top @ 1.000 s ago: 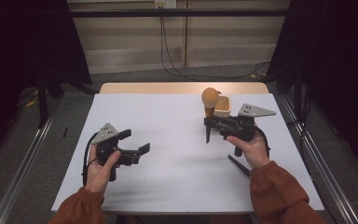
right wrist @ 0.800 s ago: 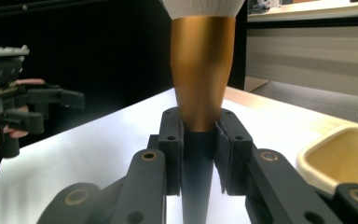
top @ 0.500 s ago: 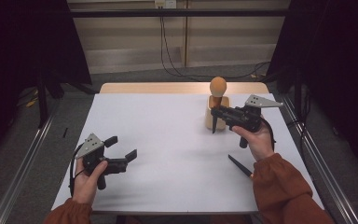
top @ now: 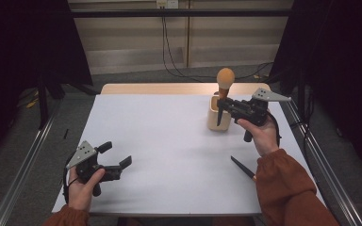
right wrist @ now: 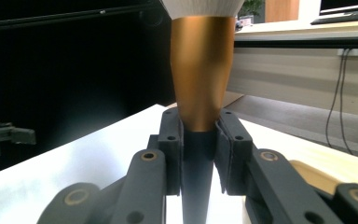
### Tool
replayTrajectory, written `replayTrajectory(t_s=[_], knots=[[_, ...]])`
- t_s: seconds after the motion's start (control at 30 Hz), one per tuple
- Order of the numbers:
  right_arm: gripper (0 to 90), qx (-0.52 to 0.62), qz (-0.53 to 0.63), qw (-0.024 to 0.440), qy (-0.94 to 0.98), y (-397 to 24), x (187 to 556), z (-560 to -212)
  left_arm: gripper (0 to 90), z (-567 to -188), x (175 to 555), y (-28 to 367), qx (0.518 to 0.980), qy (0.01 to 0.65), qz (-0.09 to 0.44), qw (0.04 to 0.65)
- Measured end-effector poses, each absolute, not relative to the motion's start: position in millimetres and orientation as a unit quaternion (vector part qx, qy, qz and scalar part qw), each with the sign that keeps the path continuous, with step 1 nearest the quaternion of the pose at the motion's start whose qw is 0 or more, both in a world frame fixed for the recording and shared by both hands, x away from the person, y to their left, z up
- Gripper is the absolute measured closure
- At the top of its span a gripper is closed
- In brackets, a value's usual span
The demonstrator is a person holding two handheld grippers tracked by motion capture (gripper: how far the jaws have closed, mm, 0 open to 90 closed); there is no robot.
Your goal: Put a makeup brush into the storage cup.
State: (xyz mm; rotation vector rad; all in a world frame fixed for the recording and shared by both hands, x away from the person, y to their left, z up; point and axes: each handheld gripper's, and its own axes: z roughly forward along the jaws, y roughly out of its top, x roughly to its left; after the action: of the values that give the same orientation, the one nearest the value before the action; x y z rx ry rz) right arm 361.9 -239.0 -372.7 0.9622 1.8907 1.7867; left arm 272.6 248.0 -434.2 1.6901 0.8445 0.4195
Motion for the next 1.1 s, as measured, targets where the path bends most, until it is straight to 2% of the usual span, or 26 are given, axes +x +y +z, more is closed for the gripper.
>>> replayTrajectory(t_s=[0.5, 1.1], knots=[[74.1, 0.354, 0.631, 0.212, 0.657, -246, 382, -358, 3.2, -433, 269, 247, 0.721, 0.356, 0.178, 0.567], [74.1, 0.376, 0.622, 0.242, 0.643, -254, 409, -363, 3.4, -433, 269, 246, 0.724, 0.348, 0.18, 0.568]])
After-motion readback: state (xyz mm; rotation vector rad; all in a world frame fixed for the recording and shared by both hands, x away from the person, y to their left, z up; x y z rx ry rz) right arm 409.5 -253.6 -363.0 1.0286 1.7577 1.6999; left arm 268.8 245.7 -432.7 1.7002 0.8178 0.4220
